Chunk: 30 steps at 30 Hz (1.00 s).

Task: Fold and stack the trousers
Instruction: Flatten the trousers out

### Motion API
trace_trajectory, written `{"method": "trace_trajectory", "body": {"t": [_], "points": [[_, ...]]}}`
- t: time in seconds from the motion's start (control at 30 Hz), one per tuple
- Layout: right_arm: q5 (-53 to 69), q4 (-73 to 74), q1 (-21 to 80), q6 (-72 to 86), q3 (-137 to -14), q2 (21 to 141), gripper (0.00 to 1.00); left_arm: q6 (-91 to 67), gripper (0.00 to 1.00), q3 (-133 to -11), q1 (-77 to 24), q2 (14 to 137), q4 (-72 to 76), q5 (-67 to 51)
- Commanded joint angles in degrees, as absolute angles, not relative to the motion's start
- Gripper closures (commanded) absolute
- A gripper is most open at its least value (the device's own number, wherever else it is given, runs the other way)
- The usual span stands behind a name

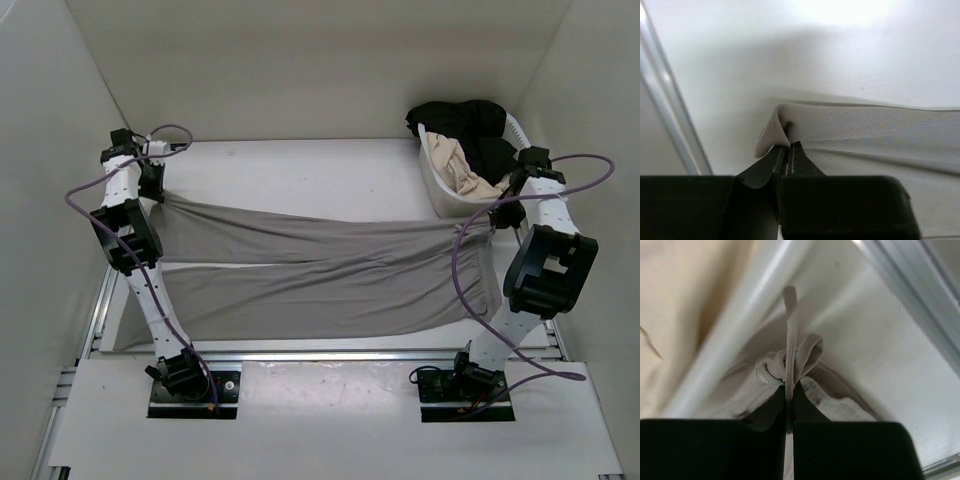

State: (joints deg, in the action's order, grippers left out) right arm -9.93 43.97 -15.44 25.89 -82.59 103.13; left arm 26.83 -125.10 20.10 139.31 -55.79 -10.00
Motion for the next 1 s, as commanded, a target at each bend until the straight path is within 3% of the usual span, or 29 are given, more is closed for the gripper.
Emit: {"method": "trace_trajectory", "body": {"t": [0.0, 0.13, 0.5, 0.57, 0.6, 0.63, 0.83, 0.97], "points": [[-11.1, 43.5, -17.6, 24.9, -87.4, 104.3, 1.0, 25.1, 0.85, -128.6, 19.5, 131.9, -48.2, -11.2], [-9.1, 45.2, -19.5, 23.6, -88.1, 104.9, 1.0, 25.2, 0.85, -132.3, 18.5, 130.4, -47.6, -9.9], [-2.5, 42.9, -19.5, 23.4, -69.9, 103.6, 0.99, 27.6, 0.85, -107.9, 16.9, 123.3, -48.2, -8.0], [-2.5, 42.9, -19.5, 23.4, -67.1, 103.6, 0.91, 27.6, 0.85, -104.3, 16.9, 122.8, -48.2, -8.0], [-2.5, 42.9, -19.5, 23.4, -66.3, 103.6, 0.73, 27.6, 0.85, -103.6, 16.9, 122.0, -48.2, -8.0], [-2.5, 42.0, -19.5, 22.7, -65.6, 102.8, 0.66, 27.6, 0.85, -103.0, 16.9, 122.0, -48.2, -8.5], [-4.7, 40.3, -19.5, 20.0, -65.7, 95.2, 0.47, 27.1, 0.85, -102.4, 16.9, 121.5, -48.2, -9.8], [-4.8, 39.1, -19.5, 17.8, -69.8, 96.3, 0.38, 27.1, 0.85, -102.4, 16.9, 122.0, -48.2, -9.8]]}}
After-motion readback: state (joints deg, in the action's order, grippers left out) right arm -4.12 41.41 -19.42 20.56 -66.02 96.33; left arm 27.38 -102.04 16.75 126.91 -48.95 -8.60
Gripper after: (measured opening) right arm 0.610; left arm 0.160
